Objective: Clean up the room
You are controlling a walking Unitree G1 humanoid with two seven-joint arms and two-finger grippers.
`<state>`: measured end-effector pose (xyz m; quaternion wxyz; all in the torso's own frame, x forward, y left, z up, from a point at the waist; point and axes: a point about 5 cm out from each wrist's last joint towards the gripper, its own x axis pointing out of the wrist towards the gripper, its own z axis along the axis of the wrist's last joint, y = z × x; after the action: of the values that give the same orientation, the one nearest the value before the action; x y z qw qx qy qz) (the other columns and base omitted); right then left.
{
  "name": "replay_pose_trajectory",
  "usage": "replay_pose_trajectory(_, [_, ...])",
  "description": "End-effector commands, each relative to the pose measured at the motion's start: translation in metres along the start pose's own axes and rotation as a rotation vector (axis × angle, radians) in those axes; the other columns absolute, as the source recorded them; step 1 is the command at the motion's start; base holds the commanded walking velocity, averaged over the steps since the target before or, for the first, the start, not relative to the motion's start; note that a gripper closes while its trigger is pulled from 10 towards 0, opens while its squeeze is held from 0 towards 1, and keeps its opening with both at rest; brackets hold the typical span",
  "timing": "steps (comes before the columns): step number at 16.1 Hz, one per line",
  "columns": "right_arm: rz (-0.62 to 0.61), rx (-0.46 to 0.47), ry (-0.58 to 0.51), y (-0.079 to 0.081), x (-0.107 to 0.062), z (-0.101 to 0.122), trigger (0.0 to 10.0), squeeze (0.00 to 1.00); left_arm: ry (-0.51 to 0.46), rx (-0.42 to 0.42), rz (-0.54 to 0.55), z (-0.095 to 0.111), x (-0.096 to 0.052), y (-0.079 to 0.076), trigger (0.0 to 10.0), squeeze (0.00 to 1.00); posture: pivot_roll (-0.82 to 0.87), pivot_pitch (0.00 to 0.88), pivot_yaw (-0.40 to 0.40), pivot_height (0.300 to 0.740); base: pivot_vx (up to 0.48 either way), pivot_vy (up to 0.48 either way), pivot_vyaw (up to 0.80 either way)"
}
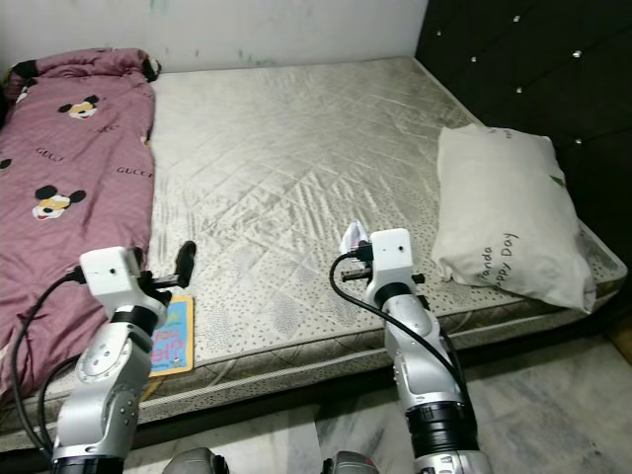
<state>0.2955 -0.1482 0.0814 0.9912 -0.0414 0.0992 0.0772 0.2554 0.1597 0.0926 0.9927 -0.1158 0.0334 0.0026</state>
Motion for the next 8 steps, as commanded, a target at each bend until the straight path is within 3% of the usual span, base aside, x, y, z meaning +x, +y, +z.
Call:
replay_pose_trajectory(1, [0.014,-0.002,-0.011,0.0031,0.0008,0.0027,10.0,0.0,0.005,0.004,0.003,0.0006,0.0003,0.002,10.0,0.0,-0.08,0.0,-0.027,0.74,0.0,0.48,0.0])
replay_pose_trajectory(8, [0.03,-0.004,0.006,0.0034,0.0027,0.0006,10.0,0.0,-0.001,0.002,0.011,0.0008,0.0017,0.0014,10.0,0.0,-0.08,0.0,-0.034,0.74,0.0,0.48,0.0])
